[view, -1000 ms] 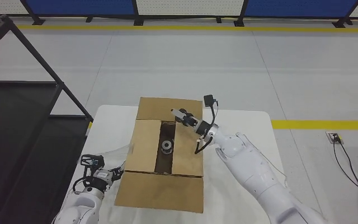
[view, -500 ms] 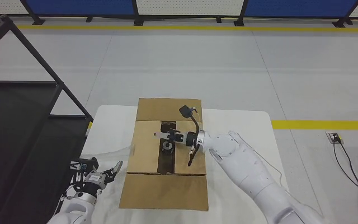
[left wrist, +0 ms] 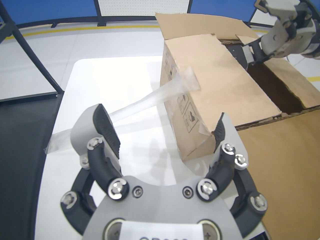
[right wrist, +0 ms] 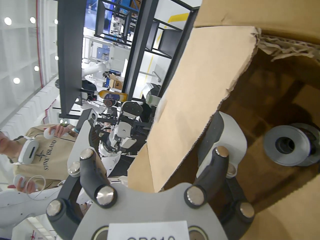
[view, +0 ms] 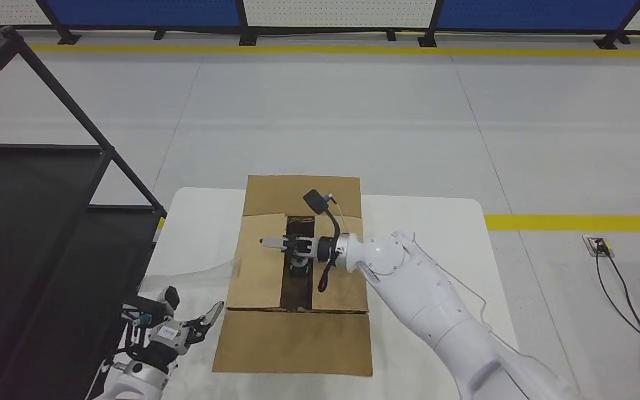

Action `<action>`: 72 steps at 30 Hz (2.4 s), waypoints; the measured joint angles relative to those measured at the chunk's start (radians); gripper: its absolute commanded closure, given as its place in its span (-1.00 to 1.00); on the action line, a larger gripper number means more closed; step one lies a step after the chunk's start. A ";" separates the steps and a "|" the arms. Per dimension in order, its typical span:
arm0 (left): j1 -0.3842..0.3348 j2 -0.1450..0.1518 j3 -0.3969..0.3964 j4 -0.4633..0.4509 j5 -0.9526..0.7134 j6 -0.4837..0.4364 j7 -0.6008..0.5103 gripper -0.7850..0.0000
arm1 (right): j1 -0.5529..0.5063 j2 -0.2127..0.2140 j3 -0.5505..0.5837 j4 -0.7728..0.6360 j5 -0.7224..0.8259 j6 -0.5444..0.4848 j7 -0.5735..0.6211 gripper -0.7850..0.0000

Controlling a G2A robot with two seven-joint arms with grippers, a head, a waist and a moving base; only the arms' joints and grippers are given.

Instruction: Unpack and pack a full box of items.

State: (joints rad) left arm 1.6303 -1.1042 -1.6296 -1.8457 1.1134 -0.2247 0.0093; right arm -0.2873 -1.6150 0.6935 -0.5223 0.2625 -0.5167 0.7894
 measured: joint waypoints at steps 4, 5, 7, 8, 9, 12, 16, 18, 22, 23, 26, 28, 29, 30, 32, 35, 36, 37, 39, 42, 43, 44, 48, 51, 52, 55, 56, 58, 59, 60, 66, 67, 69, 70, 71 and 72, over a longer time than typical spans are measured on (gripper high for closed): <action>0.006 -0.002 0.026 -0.025 0.069 0.005 0.004 -1.00 | 0.011 -0.013 0.026 0.025 0.085 -0.053 0.065 -1.00; 0.006 -0.002 0.033 -0.029 0.082 0.006 0.006 -1.00 | 0.013 -0.015 0.031 0.029 0.099 -0.061 0.076 -1.00; 0.004 -0.003 0.049 -0.039 0.115 0.009 0.008 -1.00 | 0.017 -0.021 0.039 0.035 0.122 -0.079 0.096 -1.00; 0.003 -0.003 0.056 -0.043 0.129 0.010 0.009 -1.00 | 0.019 -0.023 0.041 0.037 0.127 -0.086 0.101 -1.00; 0.001 -0.004 0.066 -0.049 0.147 0.010 0.011 -1.00 | 0.022 -0.027 0.042 0.038 0.131 -0.095 0.105 -1.00; -0.003 -0.006 0.087 -0.064 0.176 0.009 0.017 -1.00 | 0.028 -0.035 0.045 0.037 0.137 -0.116 0.106 -1.00; -0.009 -0.010 0.101 -0.081 0.180 0.029 0.023 -1.00 | 0.033 -0.046 0.046 0.031 0.141 -0.144 0.122 -1.00; -0.015 -0.013 0.107 -0.086 0.173 0.047 0.027 -1.00 | 0.035 -0.051 0.046 0.027 0.144 -0.158 0.136 -1.00; -0.022 -0.018 0.110 -0.093 0.141 0.083 0.039 -1.00 | 0.038 -0.060 0.048 0.027 0.156 -0.187 0.174 -1.00; -0.023 -0.019 0.108 -0.096 0.133 0.090 0.041 -1.00 | 0.038 -0.061 0.049 0.029 0.160 -0.193 0.185 -1.00; -0.023 -0.022 0.099 -0.103 0.101 0.106 0.046 -1.00 | 0.042 -0.067 0.051 0.035 0.171 -0.209 0.218 -1.00; -0.023 -0.024 0.090 -0.106 0.085 0.117 0.049 -1.00 | 0.044 -0.070 0.053 0.041 0.175 -0.220 0.236 -1.00; -0.022 -0.025 0.087 -0.108 0.078 0.122 0.050 -1.00 | 0.046 -0.071 0.054 0.045 0.176 -0.224 0.241 -1.00; -0.021 -0.025 0.084 -0.109 0.070 0.125 0.051 -1.00 | 0.047 -0.073 0.055 0.048 0.177 -0.227 0.245 -1.00; -0.019 -0.026 0.075 -0.109 0.056 0.128 0.049 -1.00 | 0.050 -0.075 0.057 0.057 0.178 -0.232 0.251 -1.00; -0.019 -0.028 0.062 -0.107 0.045 0.133 0.045 -1.00 | 0.054 -0.077 0.063 0.067 0.184 -0.237 0.264 -1.00; -0.018 -0.028 0.059 -0.107 0.042 0.135 0.045 -1.00 | 0.055 -0.077 0.066 0.071 0.185 -0.240 0.266 -1.00; -0.015 -0.029 0.053 -0.107 0.038 0.136 0.046 -1.00 | 0.057 -0.077 0.070 0.075 0.187 -0.243 0.268 -1.00; -0.009 -0.029 0.045 -0.108 0.031 0.136 0.049 -1.00 | 0.058 -0.077 0.075 0.080 0.187 -0.247 0.267 -1.00; 0.001 -0.030 0.028 -0.104 0.020 0.140 0.051 -1.00 | 0.059 -0.074 0.083 0.086 0.183 -0.253 0.261 -1.00; 0.003 -0.031 0.021 -0.101 0.016 0.146 0.052 -1.00 | 0.060 -0.072 0.087 0.089 0.181 -0.256 0.258 -1.00; 0.004 -0.032 0.017 -0.098 0.013 0.150 0.051 -1.00 | 0.060 -0.071 0.090 0.091 0.180 -0.257 0.257 -1.00; 0.001 -0.034 0.001 -0.079 0.000 0.164 0.040 -1.00 | 0.061 -0.064 0.103 0.101 0.173 -0.262 0.252 -1.00; -0.002 -0.035 -0.009 -0.061 -0.007 0.172 0.033 -1.00 | 0.061 -0.059 0.112 0.107 0.165 -0.265 0.245 -1.00; -0.002 -0.036 -0.013 -0.055 -0.009 0.174 0.029 -1.00 | 0.060 -0.058 0.116 0.108 0.162 -0.264 0.242 -1.00; -0.007 -0.037 -0.018 -0.040 -0.010 0.181 0.018 -1.00 | 0.057 -0.054 0.123 0.108 0.157 -0.262 0.240 -1.00; -0.009 -0.037 -0.019 -0.034 -0.010 0.184 0.015 -1.00 | 0.056 -0.053 0.125 0.107 0.156 -0.262 0.240 -1.00; -0.016 -0.039 -0.020 -0.021 -0.014 0.189 0.009 -1.00 | 0.054 -0.051 0.130 0.106 0.154 -0.260 0.241 -1.00; -0.019 -0.039 -0.021 -0.015 -0.015 0.192 0.005 -1.00 | 0.054 -0.051 0.132 0.105 0.154 -0.259 0.241 -1.00; -0.022 -0.040 -0.021 -0.010 -0.016 0.194 0.002 -1.00 | 0.053 -0.050 0.134 0.104 0.152 -0.258 0.242 -1.00; -0.047 -0.042 -0.018 0.036 -0.010 0.206 -0.031 -1.00 | 0.050 -0.046 0.146 0.098 0.147 -0.257 0.243 -1.00; -0.053 -0.043 -0.015 0.047 -0.007 0.206 -0.037 -1.00 | 0.050 -0.046 0.148 0.098 0.146 -0.258 0.243 -1.00; -0.064 -0.044 -0.011 0.063 -0.004 0.207 -0.044 -1.00 | 0.049 -0.044 0.152 0.097 0.145 -0.259 0.244 -1.00; -0.071 -0.044 -0.009 0.074 -0.002 0.207 -0.051 -1.00 | 0.049 -0.043 0.155 0.097 0.145 -0.260 0.245 -1.00; -0.077 -0.045 -0.007 0.082 0.000 0.208 -0.056 -1.00 | 0.048 -0.043 0.157 0.096 0.145 -0.261 0.245 -1.00; -0.083 -0.045 -0.006 0.090 0.002 0.209 -0.061 -1.00 | 0.048 -0.042 0.159 0.096 0.144 -0.261 0.246 -1.00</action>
State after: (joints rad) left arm 1.5475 -1.1493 -1.6353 -1.7555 1.1151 -0.0153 -0.0519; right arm -0.2395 -1.6571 0.8524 -0.4262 0.4067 -0.7778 1.0354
